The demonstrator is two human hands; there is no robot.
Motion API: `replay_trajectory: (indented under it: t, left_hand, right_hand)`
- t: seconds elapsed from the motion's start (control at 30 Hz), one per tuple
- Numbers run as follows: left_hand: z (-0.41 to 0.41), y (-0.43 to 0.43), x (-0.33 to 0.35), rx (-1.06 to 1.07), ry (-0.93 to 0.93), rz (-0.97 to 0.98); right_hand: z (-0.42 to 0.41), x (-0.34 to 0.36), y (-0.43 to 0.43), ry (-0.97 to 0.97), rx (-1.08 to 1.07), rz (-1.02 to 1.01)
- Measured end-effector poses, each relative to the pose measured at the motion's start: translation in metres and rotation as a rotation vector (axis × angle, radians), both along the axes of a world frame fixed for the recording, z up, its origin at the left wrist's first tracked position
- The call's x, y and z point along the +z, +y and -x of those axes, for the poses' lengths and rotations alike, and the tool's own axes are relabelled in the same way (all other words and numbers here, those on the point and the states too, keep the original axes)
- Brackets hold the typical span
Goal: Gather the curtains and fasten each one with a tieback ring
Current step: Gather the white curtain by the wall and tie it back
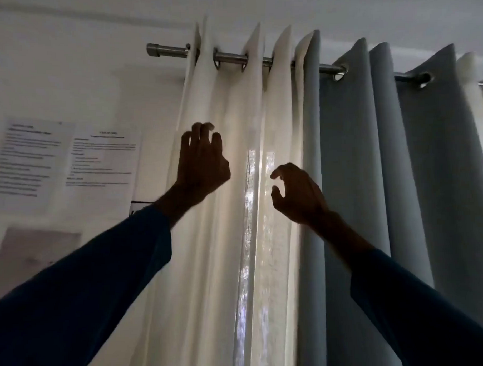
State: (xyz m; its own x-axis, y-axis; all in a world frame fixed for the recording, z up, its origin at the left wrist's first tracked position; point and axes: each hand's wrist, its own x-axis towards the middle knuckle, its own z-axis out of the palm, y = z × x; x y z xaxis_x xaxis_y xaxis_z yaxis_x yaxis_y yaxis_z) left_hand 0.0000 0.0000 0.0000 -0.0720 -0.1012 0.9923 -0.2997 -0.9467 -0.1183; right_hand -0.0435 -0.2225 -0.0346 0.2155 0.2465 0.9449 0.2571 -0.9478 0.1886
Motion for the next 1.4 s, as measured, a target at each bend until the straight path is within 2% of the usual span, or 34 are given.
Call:
replay_trajectory:
  t: [0.13, 0.37, 0.67, 0.8, 0.87, 0.97, 1.03, 1.07, 1.23, 1.4]
  left_hand:
    - [-0.016, 0.008, 0.041, 0.149, 0.019, 0.140]
    - [-0.064, 0.012, 0.078, 0.010, 0.123, 0.253]
    - [-0.101, -0.003, 0.098, -0.433, -0.015, 0.214]
    - [-0.111, 0.010, 0.103, -0.605, -0.091, 0.148]
    - [-0.113, 0.017, 0.106, -0.768, -0.088, 0.096]
    - [-0.115, 0.035, 0.109, -1.086, -0.081, 0.096]
    - [-0.115, 0.049, 0.114, -1.170, -0.103, 0.145]
    - [-0.116, 0.057, 0.117, -1.179, -0.091, 0.160]
    - [-0.118, 0.074, 0.128, -1.121, 0.136, 0.149]
    - [-0.122, 0.083, 0.131, -0.905, 0.186, 0.099]
  right_hand:
    - [-0.012, 0.039, 0.009, 0.004, 0.004, -0.022]
    - [-0.033, 0.057, 0.025, 0.014, 0.034, -0.043]
    - [-0.040, 0.071, 0.032, -0.022, 0.043, -0.207]
    - [-0.047, 0.082, 0.058, -0.151, -0.019, -0.198]
    - [-0.051, 0.086, 0.076, -0.258, -0.092, -0.154]
    - [-0.057, 0.094, 0.109, -0.439, -0.308, 0.053]
    - [-0.059, 0.103, 0.130, -0.561, -0.301, 0.158]
    - [-0.061, 0.109, 0.143, -0.564, -0.257, 0.145]
    - [-0.075, 0.152, 0.191, -0.177, -0.181, -0.237]
    - [-0.084, 0.157, 0.197, -0.060, -0.132, -0.363]
